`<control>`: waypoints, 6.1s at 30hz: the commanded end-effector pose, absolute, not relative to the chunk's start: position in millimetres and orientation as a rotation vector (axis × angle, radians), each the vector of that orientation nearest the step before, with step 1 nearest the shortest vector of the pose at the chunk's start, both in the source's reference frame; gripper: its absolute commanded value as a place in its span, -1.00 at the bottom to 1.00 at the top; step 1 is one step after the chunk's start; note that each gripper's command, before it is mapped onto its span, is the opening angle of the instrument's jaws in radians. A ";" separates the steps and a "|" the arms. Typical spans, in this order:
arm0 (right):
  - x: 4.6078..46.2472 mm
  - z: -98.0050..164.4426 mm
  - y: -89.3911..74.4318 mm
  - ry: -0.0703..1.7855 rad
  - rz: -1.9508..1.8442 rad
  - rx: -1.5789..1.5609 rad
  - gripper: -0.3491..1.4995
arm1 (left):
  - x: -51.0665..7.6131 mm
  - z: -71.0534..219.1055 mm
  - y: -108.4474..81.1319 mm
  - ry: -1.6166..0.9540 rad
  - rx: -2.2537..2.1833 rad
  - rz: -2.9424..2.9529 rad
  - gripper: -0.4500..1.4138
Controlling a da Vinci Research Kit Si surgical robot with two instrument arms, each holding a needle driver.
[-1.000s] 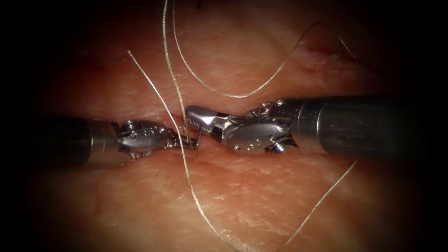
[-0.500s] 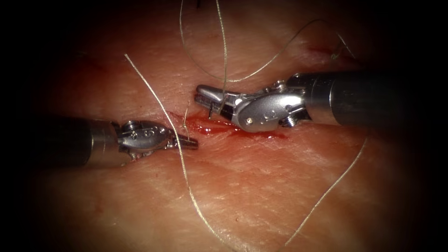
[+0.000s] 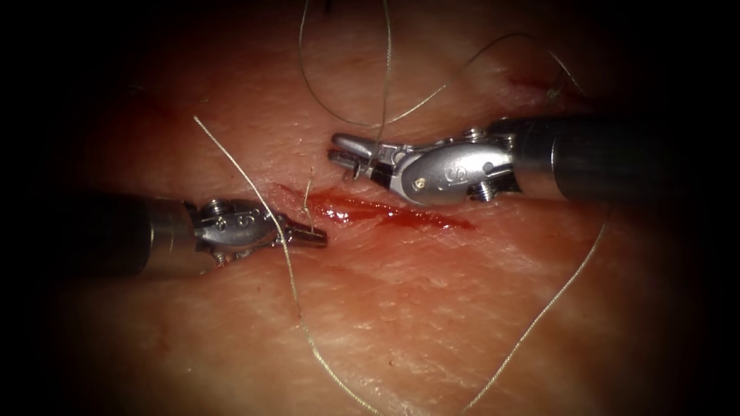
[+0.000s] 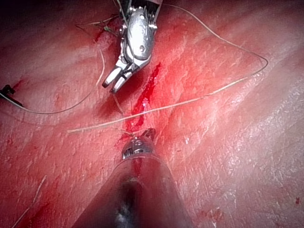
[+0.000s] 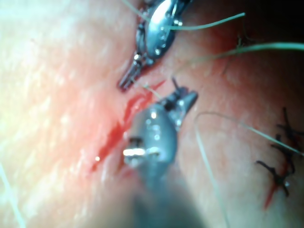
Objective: Wound Closure
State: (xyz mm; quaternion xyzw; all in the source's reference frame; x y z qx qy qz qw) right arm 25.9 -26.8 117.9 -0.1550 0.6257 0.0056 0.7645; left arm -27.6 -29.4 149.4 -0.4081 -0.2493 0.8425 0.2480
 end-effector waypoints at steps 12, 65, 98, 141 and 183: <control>26.0 118.2 -26.3 1.368 0.020 -0.322 -1.00 | -28.2 150.0 -29.8 -0.684 -1.110 2.298 -0.68; 28.3 117.6 -23.4 1.397 -0.053 -0.193 -1.00 | -28.1 149.7 -29.7 -0.688 -1.107 2.298 -0.69; 28.3 117.8 -22.9 1.381 0.104 -0.105 -1.00 | -28.1 149.5 -29.7 -0.690 -1.106 2.297 -0.71; 28.6 118.6 -20.6 1.361 0.126 -0.067 -1.00 | -28.0 149.5 -29.7 -0.690 -1.106 2.298 -0.71; 29.7 120.6 -22.1 1.373 0.486 0.361 -1.00 | -27.9 149.5 -29.8 -0.691 -1.107 2.299 -0.71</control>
